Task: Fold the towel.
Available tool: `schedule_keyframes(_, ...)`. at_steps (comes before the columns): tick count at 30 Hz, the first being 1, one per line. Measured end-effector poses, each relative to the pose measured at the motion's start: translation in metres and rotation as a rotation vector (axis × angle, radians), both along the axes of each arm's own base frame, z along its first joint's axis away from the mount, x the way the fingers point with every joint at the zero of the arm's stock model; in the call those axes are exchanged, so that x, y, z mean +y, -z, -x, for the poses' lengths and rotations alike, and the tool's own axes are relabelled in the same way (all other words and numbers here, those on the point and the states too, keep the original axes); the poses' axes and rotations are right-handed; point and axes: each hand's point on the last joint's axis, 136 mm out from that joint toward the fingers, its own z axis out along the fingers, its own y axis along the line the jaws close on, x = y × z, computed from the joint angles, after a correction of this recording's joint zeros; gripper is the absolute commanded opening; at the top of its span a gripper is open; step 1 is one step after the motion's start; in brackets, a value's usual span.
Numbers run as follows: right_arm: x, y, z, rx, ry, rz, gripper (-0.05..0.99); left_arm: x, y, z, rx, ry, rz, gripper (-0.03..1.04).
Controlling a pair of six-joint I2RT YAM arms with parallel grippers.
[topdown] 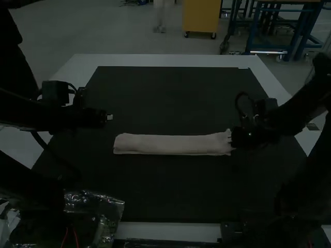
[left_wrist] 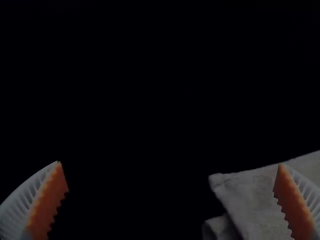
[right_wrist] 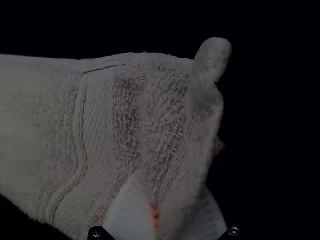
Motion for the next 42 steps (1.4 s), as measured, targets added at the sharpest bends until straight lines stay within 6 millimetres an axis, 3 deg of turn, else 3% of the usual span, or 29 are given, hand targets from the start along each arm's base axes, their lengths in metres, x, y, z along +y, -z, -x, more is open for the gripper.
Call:
schedule_keyframes(5, -0.018, -0.033, -0.013, -0.06, 0.053, -0.013, -0.02, 0.001, -0.006, -0.004, -0.032, -0.002, -0.002, 0.97)
schedule_keyframes(13, 0.003, -0.04, -0.01, -0.052, 0.017, -0.049, -0.02, 0.001, 0.002, -0.008, -0.025, -0.005, 0.002, 0.97)
schedule_keyframes(16, 0.024, -0.043, -0.008, -0.051, -0.019, -0.07, -0.02, 0.001, 0.008, -0.007, -0.016, -0.006, 0.004, 0.97)
schedule_keyframes(22, 0.09, -0.061, -0.001, -0.112, -0.162, -0.111, -0.02, 0.002, 0.011, -0.01, -0.026, -0.005, 0.002, 0.97)
schedule_keyframes(28, 0.143, -0.067, 0.014, -0.123, -0.254, -0.153, -0.02, 0.002, 0.013, -0.014, -0.035, -0.005, 0.001, 0.97)
schedule_keyframes(34, 0.182, -0.062, 0.029, -0.093, -0.329, -0.187, -0.02, 0.002, 0.023, -0.011, -0.02, -0.005, 0.003, 0.97)
schedule_keyframes(42, 0.228, -0.061, 0.033, -0.097, -0.408, -0.223, -0.02, 0.002, 0.02, -0.014, -0.045, -0.005, 0.0, 0.97)
